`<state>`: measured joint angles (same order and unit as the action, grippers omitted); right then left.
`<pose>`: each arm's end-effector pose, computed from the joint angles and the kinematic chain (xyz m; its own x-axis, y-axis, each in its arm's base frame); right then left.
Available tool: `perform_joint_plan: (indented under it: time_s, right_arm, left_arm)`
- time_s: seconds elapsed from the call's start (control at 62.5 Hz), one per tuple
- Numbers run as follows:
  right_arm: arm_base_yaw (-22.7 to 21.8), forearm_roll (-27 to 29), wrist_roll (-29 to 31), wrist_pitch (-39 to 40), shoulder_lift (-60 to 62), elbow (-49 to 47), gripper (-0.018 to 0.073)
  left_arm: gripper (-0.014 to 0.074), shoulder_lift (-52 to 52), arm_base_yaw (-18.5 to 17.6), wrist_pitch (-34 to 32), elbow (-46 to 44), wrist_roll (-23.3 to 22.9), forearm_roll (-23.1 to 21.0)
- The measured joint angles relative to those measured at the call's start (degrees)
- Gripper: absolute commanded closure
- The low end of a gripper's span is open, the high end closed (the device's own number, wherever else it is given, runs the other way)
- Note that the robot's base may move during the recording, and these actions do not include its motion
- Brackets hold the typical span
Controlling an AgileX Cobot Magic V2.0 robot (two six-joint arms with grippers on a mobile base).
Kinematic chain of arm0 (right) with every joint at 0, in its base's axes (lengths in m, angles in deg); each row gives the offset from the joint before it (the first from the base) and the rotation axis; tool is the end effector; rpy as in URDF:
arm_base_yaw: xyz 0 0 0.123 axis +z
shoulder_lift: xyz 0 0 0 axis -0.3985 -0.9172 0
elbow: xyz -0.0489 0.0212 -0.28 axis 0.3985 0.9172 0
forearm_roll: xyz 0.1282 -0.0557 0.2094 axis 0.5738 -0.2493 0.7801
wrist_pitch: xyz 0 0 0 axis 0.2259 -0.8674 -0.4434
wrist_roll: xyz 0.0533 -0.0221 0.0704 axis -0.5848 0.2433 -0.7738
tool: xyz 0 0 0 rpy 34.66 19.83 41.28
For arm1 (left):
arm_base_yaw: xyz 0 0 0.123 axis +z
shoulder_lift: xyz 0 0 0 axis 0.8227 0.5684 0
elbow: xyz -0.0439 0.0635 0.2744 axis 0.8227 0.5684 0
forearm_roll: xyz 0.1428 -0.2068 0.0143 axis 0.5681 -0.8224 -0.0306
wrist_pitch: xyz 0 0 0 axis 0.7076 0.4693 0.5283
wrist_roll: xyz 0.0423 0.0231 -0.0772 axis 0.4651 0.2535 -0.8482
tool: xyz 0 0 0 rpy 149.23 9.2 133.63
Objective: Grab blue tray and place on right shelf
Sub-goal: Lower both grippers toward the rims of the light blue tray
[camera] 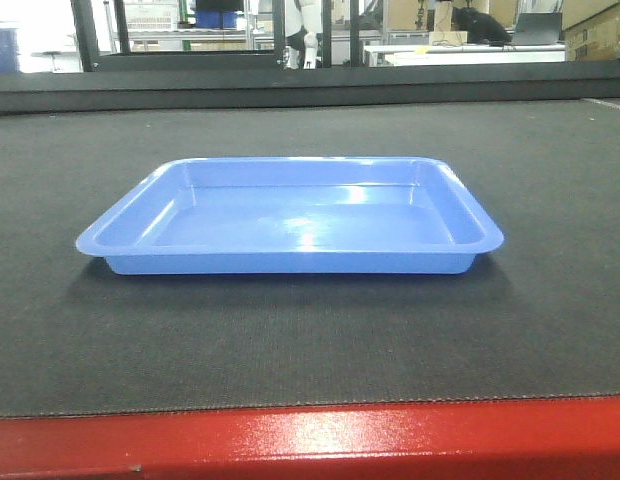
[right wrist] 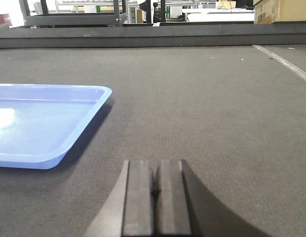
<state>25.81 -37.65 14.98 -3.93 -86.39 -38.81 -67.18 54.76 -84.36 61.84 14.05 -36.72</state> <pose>0.0570 0.0033 0.1949 -0.0225 0.0979 -0.9949 -0.0492 0.9939 0.0989 0.0569 -0.0008 0.2000 0.0450 -0.0724 -0.9964 0.0151 0.9973 -0.0718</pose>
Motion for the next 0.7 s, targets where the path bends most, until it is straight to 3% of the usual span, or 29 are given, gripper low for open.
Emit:
perform_joint_plan:
  time_s: [0.703]
  right_arm:
    - [0.0,0.0,0.0,1.41,0.0,0.0,0.0503]
  left_arm:
    - [0.0642,0.0,0.0,-0.96,0.0,0.0,0.0]
